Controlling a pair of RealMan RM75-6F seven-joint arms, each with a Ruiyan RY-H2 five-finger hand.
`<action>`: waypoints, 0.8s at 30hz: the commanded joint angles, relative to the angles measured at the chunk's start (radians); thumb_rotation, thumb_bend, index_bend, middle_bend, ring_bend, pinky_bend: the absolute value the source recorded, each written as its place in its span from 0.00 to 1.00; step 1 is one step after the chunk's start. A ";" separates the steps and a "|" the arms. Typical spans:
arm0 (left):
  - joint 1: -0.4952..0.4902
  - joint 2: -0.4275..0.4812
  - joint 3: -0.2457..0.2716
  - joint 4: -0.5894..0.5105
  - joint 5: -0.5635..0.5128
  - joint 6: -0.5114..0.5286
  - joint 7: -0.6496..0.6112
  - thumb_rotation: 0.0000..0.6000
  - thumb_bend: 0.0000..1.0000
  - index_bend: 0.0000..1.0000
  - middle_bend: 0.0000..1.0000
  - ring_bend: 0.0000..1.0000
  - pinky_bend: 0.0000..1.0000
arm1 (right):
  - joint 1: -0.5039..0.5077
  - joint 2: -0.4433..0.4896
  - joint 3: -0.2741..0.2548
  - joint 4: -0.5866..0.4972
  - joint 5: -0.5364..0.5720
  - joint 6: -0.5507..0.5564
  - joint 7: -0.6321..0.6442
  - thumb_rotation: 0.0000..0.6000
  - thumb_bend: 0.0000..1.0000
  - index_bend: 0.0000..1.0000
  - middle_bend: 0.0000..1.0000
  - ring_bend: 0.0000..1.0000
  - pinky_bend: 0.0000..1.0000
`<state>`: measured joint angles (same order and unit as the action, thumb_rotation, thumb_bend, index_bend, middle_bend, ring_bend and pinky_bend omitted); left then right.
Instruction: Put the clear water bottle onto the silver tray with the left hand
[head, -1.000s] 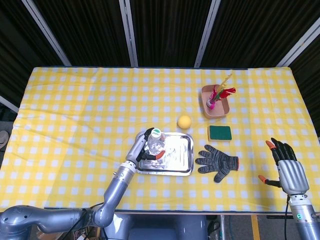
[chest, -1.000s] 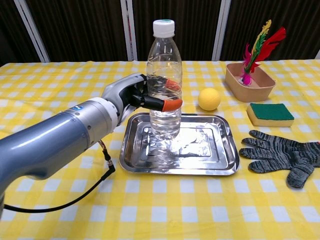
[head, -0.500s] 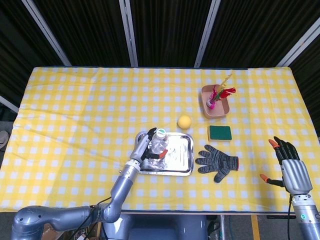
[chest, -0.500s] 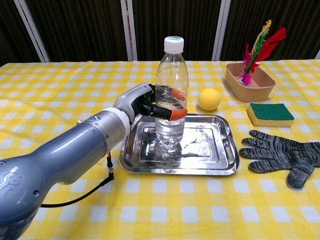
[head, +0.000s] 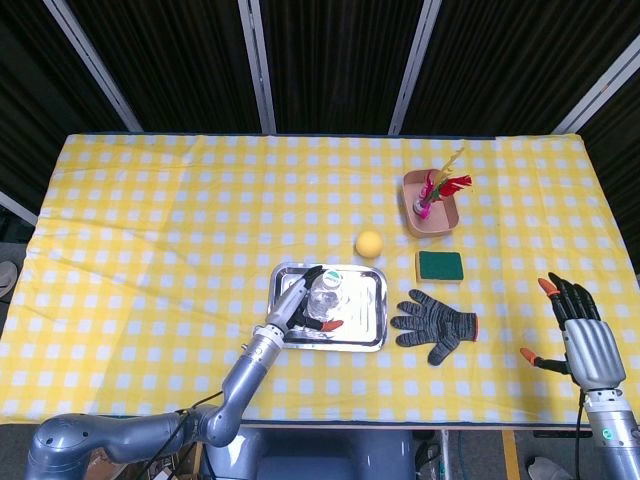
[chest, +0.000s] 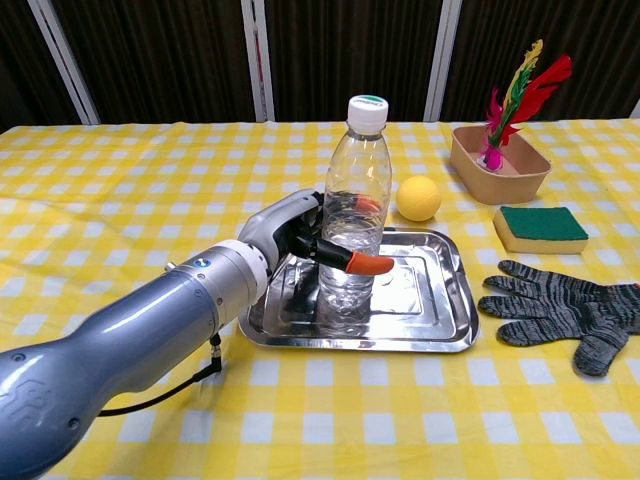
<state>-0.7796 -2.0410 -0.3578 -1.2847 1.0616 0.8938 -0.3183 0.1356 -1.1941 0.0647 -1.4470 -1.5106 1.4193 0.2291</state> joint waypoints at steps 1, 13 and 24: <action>0.026 0.046 0.022 -0.046 0.042 0.004 -0.027 1.00 0.11 0.09 0.06 0.00 0.00 | 0.000 0.000 -0.002 -0.002 -0.002 0.001 -0.002 1.00 0.05 0.05 0.00 0.00 0.00; 0.166 0.356 0.109 -0.354 0.125 0.092 0.050 1.00 0.08 0.01 0.00 0.00 0.00 | 0.004 -0.005 -0.007 -0.012 -0.005 -0.008 -0.027 1.00 0.05 0.05 0.00 0.00 0.00; 0.522 0.770 0.317 -0.452 0.335 0.634 0.477 1.00 0.25 0.12 0.04 0.00 0.00 | 0.002 -0.008 -0.010 -0.025 -0.005 -0.003 -0.070 1.00 0.05 0.05 0.00 0.00 0.00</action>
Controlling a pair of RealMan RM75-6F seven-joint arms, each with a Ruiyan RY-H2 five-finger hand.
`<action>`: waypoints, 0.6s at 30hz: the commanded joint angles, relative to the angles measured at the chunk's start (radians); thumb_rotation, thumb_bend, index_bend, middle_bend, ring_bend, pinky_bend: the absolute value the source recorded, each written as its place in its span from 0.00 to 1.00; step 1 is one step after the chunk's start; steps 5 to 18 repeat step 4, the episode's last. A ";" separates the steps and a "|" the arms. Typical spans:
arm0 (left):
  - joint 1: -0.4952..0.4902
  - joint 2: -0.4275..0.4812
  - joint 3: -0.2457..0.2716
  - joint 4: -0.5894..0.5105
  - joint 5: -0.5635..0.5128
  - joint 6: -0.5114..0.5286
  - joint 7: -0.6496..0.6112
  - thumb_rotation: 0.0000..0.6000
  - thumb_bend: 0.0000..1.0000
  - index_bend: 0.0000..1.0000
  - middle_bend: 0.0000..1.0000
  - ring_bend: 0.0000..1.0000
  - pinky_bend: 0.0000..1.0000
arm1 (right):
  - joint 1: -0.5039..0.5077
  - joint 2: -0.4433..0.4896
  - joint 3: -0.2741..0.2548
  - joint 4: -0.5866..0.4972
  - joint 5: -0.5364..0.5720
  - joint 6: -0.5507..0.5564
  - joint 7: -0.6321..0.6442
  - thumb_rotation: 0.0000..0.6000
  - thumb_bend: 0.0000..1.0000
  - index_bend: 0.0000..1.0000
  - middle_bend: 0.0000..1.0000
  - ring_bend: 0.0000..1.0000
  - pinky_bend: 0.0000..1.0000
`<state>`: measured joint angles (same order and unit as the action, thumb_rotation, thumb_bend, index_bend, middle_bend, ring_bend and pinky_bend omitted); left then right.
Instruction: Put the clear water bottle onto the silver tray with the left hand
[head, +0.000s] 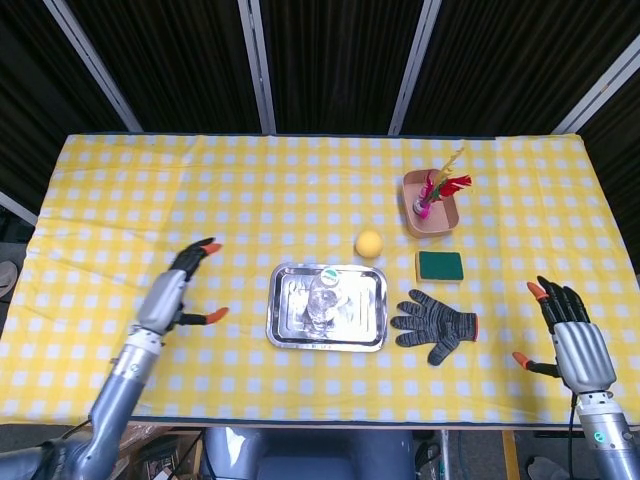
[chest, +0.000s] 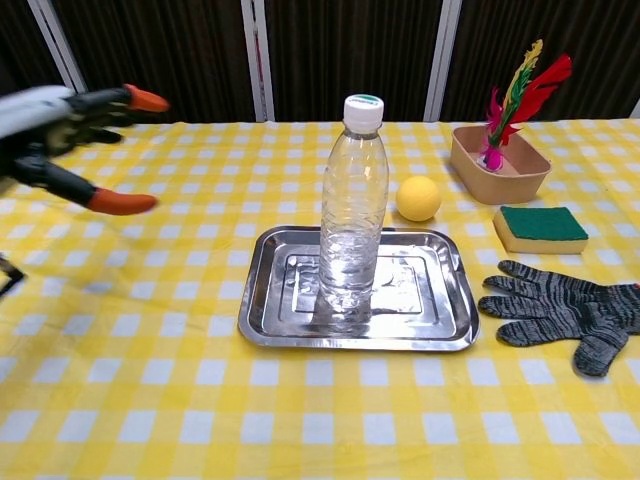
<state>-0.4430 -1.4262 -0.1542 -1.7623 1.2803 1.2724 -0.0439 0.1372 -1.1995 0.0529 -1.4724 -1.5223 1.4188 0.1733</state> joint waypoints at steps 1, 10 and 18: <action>0.195 0.157 0.116 0.041 0.118 0.268 0.213 1.00 0.25 0.12 0.04 0.00 0.00 | 0.000 -0.004 0.003 0.001 0.008 -0.002 -0.018 1.00 0.05 0.05 0.00 0.00 0.00; 0.223 0.150 0.119 0.088 0.116 0.302 0.239 1.00 0.25 0.12 0.05 0.00 0.00 | 0.001 -0.008 0.004 0.005 0.013 -0.005 -0.030 1.00 0.05 0.05 0.00 0.00 0.00; 0.223 0.150 0.119 0.088 0.116 0.302 0.239 1.00 0.25 0.12 0.05 0.00 0.00 | 0.001 -0.008 0.004 0.005 0.013 -0.005 -0.030 1.00 0.05 0.05 0.00 0.00 0.00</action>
